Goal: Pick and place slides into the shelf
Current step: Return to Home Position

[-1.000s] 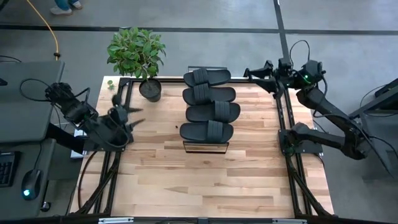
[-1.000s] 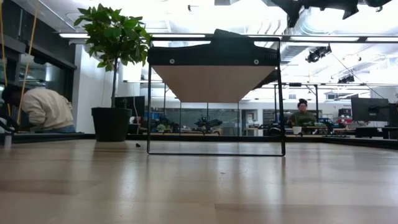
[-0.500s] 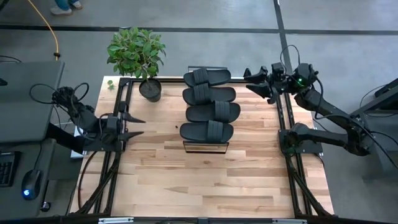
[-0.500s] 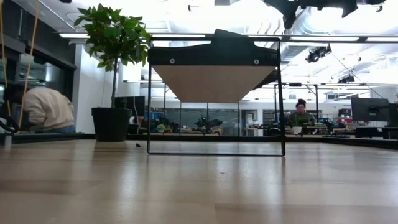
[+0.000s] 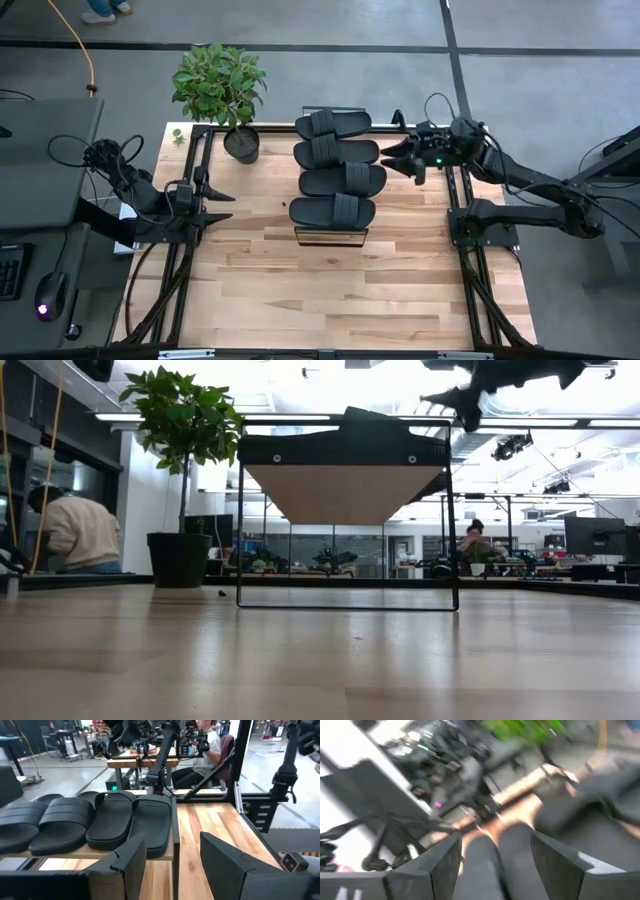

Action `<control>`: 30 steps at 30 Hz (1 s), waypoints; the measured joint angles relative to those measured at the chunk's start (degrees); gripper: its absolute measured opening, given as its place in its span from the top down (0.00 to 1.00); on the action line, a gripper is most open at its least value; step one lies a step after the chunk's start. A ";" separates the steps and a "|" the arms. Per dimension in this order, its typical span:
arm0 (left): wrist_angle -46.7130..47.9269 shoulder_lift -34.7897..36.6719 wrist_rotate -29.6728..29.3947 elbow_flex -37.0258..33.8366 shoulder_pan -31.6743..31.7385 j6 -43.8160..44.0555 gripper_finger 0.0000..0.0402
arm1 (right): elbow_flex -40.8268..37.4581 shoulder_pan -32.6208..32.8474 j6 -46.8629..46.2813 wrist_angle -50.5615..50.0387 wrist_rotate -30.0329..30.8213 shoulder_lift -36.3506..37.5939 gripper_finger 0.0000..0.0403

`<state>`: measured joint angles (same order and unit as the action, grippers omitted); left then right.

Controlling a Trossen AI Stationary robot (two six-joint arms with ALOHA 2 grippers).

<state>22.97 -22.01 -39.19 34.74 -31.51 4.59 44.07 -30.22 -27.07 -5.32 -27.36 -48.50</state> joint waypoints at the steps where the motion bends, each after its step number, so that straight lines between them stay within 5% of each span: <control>1: 0.20 0.00 0.40 -0.02 0.00 0.40 0.58 | -0.02 1.10 0.29 2.09 0.17 -0.03 0.43; 7: -0.19 -2.54 4.91 -0.02 0.00 -1.37 0.58 | 0.03 9.42 9.74 15.64 -7.04 0.20 0.43; 14: -4.41 -2.99 5.42 -0.02 0.04 -4.47 0.58 | 0.03 15.16 17.03 16.72 0.32 -0.82 0.43; 22: -7.02 -3.01 6.37 -0.02 3.49 -7.81 0.58 | 0.03 15.31 16.69 22.67 0.67 -7.70 0.43; 30: -12.13 -9.18 26.51 -0.02 21.54 -8.75 0.58 | 0.03 14.45 14.53 29.97 -0.30 -13.03 0.43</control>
<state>10.83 -31.18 -12.68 34.72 -9.97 -4.16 44.10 -15.77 -12.54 24.65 -27.66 -61.53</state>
